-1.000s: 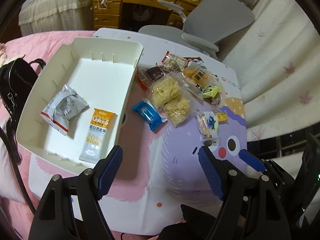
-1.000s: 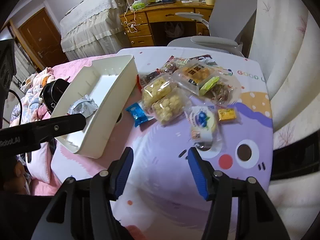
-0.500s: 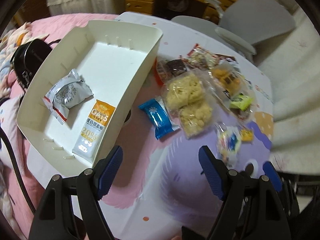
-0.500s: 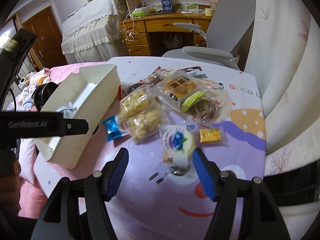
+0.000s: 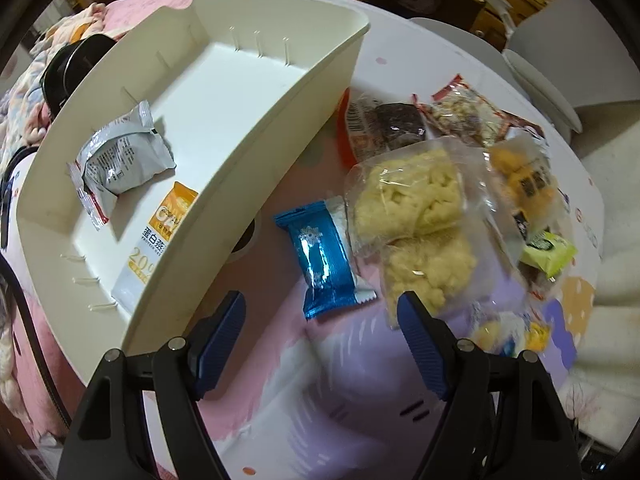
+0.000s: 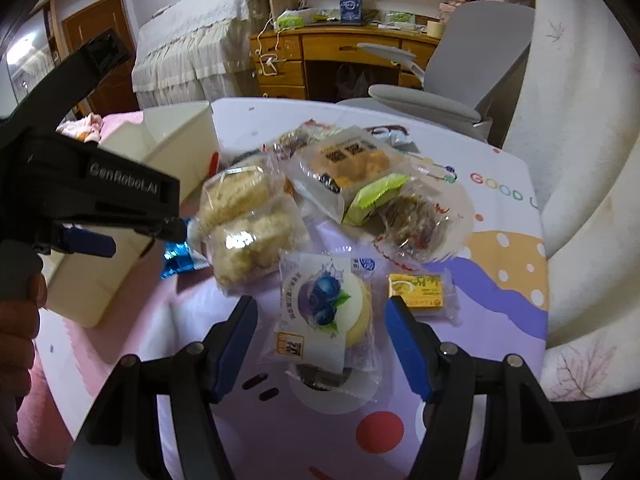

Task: Organize snacks
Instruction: 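Grasp the blue biscuit with the left tool while the right tool grasps the blueberry cake pack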

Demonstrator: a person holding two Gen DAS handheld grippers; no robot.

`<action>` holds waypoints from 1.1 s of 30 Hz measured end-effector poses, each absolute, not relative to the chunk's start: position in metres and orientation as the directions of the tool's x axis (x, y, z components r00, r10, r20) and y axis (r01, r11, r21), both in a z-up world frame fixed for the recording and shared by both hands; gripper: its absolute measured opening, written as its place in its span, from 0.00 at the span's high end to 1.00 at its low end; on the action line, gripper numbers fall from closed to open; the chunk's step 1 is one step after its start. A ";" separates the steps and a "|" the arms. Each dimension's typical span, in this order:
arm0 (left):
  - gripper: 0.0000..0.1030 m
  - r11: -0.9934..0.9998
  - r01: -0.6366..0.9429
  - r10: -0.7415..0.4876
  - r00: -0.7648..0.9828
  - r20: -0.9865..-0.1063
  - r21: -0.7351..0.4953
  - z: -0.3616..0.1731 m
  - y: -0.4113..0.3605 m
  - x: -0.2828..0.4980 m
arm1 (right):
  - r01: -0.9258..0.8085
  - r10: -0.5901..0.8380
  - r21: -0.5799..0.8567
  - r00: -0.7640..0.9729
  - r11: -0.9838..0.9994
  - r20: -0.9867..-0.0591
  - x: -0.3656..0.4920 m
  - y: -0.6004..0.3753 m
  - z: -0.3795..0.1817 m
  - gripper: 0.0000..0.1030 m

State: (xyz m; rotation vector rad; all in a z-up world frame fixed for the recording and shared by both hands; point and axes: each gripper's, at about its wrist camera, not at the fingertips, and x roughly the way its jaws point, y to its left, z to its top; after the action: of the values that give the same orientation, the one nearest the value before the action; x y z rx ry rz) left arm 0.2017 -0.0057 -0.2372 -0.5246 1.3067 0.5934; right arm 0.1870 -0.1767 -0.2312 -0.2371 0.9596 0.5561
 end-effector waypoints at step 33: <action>0.75 0.736 -0.676 0.163 0.123 -0.979 0.037 -0.289 0.015 0.226 | -0.556 0.359 0.105 0.369 0.824 -0.857 0.204 -0.168 -0.265 0.38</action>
State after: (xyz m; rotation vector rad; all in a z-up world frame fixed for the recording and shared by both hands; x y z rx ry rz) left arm 0.2258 0.0151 -0.2888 -0.4780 1.3148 0.6466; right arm 0.2038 -0.1679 -0.2655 -0.2153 1.0381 0.5927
